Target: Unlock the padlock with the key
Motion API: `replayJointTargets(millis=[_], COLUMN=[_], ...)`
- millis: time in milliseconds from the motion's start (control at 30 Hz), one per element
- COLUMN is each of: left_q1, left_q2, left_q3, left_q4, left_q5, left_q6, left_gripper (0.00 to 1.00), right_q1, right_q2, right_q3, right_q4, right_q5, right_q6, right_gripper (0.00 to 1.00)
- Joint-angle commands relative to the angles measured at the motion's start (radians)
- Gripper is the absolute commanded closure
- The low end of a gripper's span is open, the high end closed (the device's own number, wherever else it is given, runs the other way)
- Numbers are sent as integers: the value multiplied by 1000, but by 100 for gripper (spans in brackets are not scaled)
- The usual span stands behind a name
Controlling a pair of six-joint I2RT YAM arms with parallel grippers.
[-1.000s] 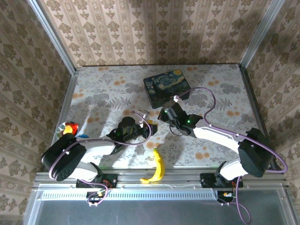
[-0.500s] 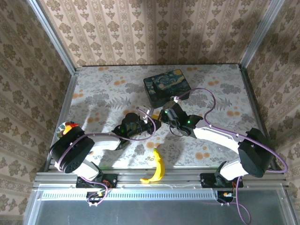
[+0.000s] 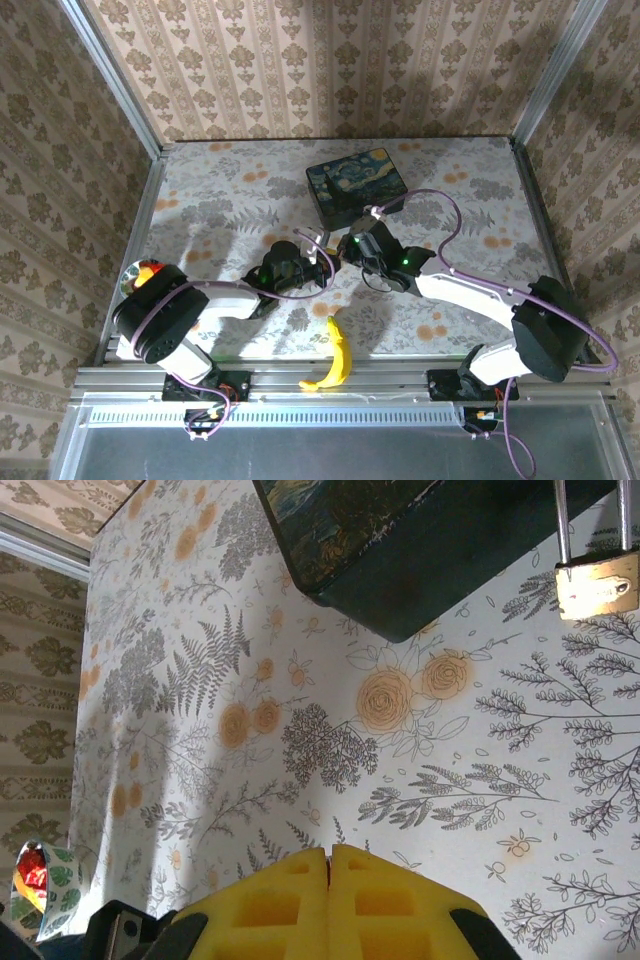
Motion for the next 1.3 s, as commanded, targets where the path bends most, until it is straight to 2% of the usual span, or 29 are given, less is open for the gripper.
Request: replayJointTargets(millis=[0, 100, 400, 667, 733, 767, 800, 1000, 1167, 1267], left_q1=[12, 23, 93, 144, 135, 126, 112, 1, -25, -33], left_q2=[-5, -29, -176, -266, -258, -249, -235, -85, 58, 109], left_q3=[38, 39, -10, -44, -69, -81, -95, -135, -118, -80], left_q4=[18, -22, -161, -238, -174, -134, -85, 234, 429, 441], left_q5=[-8, -1, 83, 177, 183, 182, 175, 27, -23, -35], left_q6=[1, 30, 183, 228, 223, 221, 223, 323, 346, 372], left_gripper=[100, 100, 100, 100, 65, 53, 47, 45, 46, 49], right_q1=[-4, -12, -75, -99, -111, -115, -119, -128, -127, -128], right_q2=[-38, -64, -76, -102, -107, -110, -112, -121, -138, -147], right_q3=[-26, -40, -63, -89, -111, -119, -126, -144, -174, -184], right_q4=[14, 12, 73, 103, 148, 169, 184, 240, 272, 277], right_q5=[-17, -35, -209, -233, -242, -246, -247, -246, -239, -237], right_q6=[20, 16, -53, -33, 17, 38, 58, 129, 174, 182], right_gripper=[100, 100, 100, 100, 100, 100, 100, 100, 100, 100])
